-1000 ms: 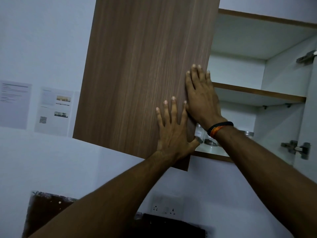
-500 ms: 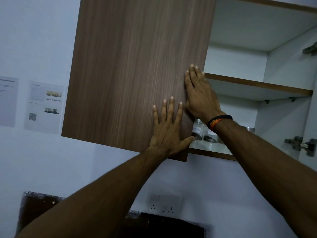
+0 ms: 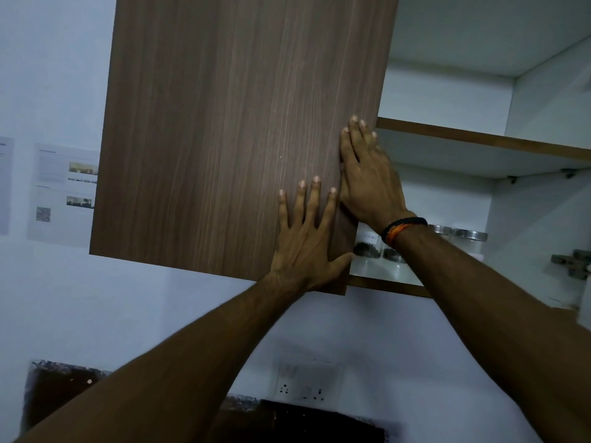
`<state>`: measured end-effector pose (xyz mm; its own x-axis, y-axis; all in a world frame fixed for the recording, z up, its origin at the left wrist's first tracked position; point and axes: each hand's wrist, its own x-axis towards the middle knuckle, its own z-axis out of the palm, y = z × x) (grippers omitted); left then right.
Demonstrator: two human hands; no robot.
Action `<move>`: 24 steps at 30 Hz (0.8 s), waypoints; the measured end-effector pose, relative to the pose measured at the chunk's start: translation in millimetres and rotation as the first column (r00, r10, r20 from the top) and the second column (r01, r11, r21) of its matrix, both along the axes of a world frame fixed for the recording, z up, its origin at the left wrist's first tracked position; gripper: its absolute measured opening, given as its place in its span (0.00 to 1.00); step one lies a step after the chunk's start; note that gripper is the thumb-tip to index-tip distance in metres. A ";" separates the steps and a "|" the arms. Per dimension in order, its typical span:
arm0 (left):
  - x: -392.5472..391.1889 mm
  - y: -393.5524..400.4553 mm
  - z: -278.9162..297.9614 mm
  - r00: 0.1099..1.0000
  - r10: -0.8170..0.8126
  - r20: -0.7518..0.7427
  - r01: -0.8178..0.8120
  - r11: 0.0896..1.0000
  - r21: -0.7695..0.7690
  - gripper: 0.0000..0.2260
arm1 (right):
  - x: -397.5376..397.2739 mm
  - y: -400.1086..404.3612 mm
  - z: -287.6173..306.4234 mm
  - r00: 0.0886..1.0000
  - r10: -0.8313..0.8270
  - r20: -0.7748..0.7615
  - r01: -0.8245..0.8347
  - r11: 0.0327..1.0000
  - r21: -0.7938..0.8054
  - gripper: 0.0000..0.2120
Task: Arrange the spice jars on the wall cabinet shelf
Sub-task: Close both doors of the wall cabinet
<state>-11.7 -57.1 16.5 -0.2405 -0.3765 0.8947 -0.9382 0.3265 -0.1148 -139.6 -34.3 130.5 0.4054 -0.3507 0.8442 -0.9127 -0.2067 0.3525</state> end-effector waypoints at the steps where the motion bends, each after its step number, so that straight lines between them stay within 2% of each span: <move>1: 0.1 -1.7 -1.0 1.000 -0.002 -0.002 0.002 1.000 -0.019 0.51 | 0.5 -1.0 -0.8 1.000 0.010 0.002 -0.010 1.000 -0.010 0.39; 6: 4.1 -5.5 -2.5 1.000 0.013 0.023 -0.012 0.999 -0.040 0.49 | 0.1 -2.2 -2.4 1.000 0.010 -0.007 -0.010 1.000 -0.019 0.38; 10: 4.1 4.8 1.1 0.998 0.046 0.044 -0.047 0.998 0.029 0.49 | -3.4 6.2 3.4 0.999 -0.028 -0.028 0.029 1.000 0.006 0.31; 14: 5.7 20.0 8.8 0.995 0.056 0.084 -0.067 0.988 0.136 0.50 | -6.1 30.2 5.4 0.996 -0.064 -0.062 0.070 0.993 0.098 0.31; 17: 1.0 39.2 11.1 0.998 -0.017 0.067 -0.001 0.967 0.254 0.52 | -19.1 58.1 -4.0 0.995 -0.095 -0.022 0.097 0.988 0.121 0.30; 19: -6.6 56.0 8.3 0.996 -0.088 -0.001 0.084 0.948 0.306 0.50 | -32.9 79.5 -10.3 0.990 -0.138 0.008 0.135 0.983 0.122 0.29; 21: -20.3 73.8 4.6 0.984 -0.164 -0.062 0.175 0.935 0.310 0.47 | -51.4 104.4 -13.7 0.981 -0.188 0.042 0.180 0.974 0.134 0.29; 24: -46.5 100.2 0.0 0.956 -0.286 -0.065 0.293 0.912 0.287 0.43 | -79.0 143.8 -16.5 0.962 -0.253 0.098 0.239 0.962 0.135 0.30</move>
<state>-58.1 43.2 16.5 -0.3601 -0.5368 0.7630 -0.7987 0.6001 0.0452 -218.6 109.5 114.1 0.1975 -0.5299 0.8247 -0.9732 -0.0052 0.2297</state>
